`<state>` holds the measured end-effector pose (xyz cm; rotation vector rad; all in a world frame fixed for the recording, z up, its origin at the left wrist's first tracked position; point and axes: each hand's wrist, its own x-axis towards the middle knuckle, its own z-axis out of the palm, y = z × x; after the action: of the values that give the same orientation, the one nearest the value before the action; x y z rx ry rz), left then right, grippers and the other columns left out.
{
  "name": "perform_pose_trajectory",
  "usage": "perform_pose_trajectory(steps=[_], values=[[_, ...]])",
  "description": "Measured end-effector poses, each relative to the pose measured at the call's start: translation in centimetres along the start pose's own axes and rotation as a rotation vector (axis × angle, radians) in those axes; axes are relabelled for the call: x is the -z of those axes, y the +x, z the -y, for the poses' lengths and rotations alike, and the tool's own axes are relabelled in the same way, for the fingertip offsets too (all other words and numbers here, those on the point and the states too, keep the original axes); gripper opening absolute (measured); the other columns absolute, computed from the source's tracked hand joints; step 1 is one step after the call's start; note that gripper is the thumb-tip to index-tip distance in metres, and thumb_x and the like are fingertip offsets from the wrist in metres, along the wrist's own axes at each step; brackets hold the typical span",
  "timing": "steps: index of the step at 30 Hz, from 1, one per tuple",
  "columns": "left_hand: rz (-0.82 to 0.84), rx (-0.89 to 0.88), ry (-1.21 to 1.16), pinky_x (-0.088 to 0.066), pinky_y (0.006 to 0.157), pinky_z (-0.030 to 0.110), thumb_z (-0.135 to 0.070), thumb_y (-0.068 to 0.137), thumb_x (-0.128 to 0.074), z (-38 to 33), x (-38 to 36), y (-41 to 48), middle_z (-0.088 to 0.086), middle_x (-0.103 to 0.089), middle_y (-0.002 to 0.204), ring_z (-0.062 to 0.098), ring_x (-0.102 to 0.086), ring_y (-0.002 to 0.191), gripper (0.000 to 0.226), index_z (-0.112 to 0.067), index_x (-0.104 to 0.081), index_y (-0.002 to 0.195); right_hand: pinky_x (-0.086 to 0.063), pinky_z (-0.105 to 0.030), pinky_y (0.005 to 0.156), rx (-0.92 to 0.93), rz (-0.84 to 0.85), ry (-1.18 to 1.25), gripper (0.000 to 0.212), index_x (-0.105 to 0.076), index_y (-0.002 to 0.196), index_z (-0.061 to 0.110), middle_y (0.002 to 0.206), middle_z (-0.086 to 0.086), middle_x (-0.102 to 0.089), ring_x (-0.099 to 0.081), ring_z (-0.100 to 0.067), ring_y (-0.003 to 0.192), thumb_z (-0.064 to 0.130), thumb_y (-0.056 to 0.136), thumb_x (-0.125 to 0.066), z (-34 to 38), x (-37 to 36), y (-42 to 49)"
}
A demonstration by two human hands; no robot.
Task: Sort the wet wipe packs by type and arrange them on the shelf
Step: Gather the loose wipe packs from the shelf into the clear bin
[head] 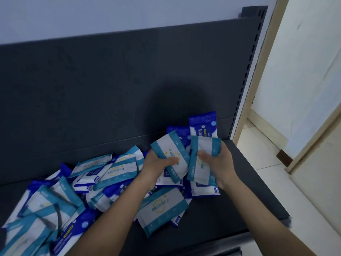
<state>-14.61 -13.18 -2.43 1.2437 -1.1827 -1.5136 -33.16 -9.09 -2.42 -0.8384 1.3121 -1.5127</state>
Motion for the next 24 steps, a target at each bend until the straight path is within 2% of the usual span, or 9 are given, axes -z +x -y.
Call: perform_pose_trajectory(steps=[3, 6, 10, 14, 18, 24], values=[[-0.055, -0.033, -0.017, -0.055, 0.087, 0.043, 0.005, 0.075, -0.075, -0.5, 1.6, -0.6, 0.01, -0.072, 0.106, 0.027, -0.068, 0.099, 0.04, -0.007, -0.065, 0.112, -0.055, -0.053, 0.083, 0.03, -0.041, 0.052, 0.035, -0.056, 0.105, 0.02, 0.104, -0.008, -0.067, -0.067, -0.027, 0.095, 0.0, 0.081, -0.07, 1.0, -0.3, 0.7], [-0.112, -0.056, -0.063, -0.056, 0.085, 0.041, 0.006, 0.075, -0.074, -0.7, 3.0, -1.7, 0.008, -0.074, 0.102, 0.027, -0.07, 0.096, 0.035, -0.007, -0.067, 0.106, -0.055, -0.055, 0.083, 0.028, -0.029, 0.094, 0.039, -0.055, 0.112, 0.016, 0.108, -0.011, -0.067, -0.067, -0.03, 0.097, 0.003, 0.08, -0.072, 1.6, -0.5, 1.1], [-0.21, -0.078, -0.176, -0.056, 0.085, 0.041, 0.007, 0.076, -0.072, -0.7, 3.8, -2.9, 0.012, -0.073, 0.103, 0.029, -0.069, 0.097, 0.035, -0.003, -0.064, 0.108, -0.058, -0.047, 0.078, -0.018, 0.019, 0.121, 0.033, -0.057, 0.102, 0.023, 0.104, -0.007, -0.067, -0.068, -0.027, 0.093, 0.002, 0.081, -0.071, 1.5, -1.7, 0.7], [-0.298, -0.105, -0.256, -0.056, 0.078, 0.038, 0.01, 0.077, -0.069, -0.8, 4.5, -4.3, 0.011, -0.073, 0.101, 0.026, -0.07, 0.093, 0.032, -0.007, -0.065, 0.104, -0.057, -0.037, 0.069, -0.072, 0.108, 0.107, 0.035, -0.057, 0.103, 0.026, 0.101, -0.002, -0.068, -0.069, -0.02, 0.087, 0.004, 0.081, -0.071, 1.0, -3.5, 0.5], [-0.409, -0.127, -0.297, -0.059, 0.07, 0.036, 0.011, 0.076, -0.069, -0.7, 5.5, -6.5, 0.012, -0.073, 0.103, 0.027, -0.071, 0.092, 0.038, -0.004, -0.062, 0.111, -0.058, -0.035, 0.069, -0.121, 0.182, 0.119, 0.037, -0.059, 0.109, 0.021, 0.101, -0.004, -0.069, -0.07, -0.018, 0.085, 0.003, 0.08, -0.072, 0.7, -5.5, 0.2], [-0.534, -0.178, -0.275, -0.058, 0.064, 0.029, 0.01, 0.079, -0.067, -1.1, 8.5, -10.3, 0.009, -0.074, 0.1, 0.021, -0.072, 0.087, 0.035, -0.007, -0.062, 0.108, -0.057, -0.03, 0.059, -0.151, 0.275, 0.11, 0.041, -0.056, 0.115, 0.017, 0.099, -0.004, -0.069, -0.07, -0.016, 0.08, 0.002, 0.08, -0.072, 0.9, -9.1, -2.1]])
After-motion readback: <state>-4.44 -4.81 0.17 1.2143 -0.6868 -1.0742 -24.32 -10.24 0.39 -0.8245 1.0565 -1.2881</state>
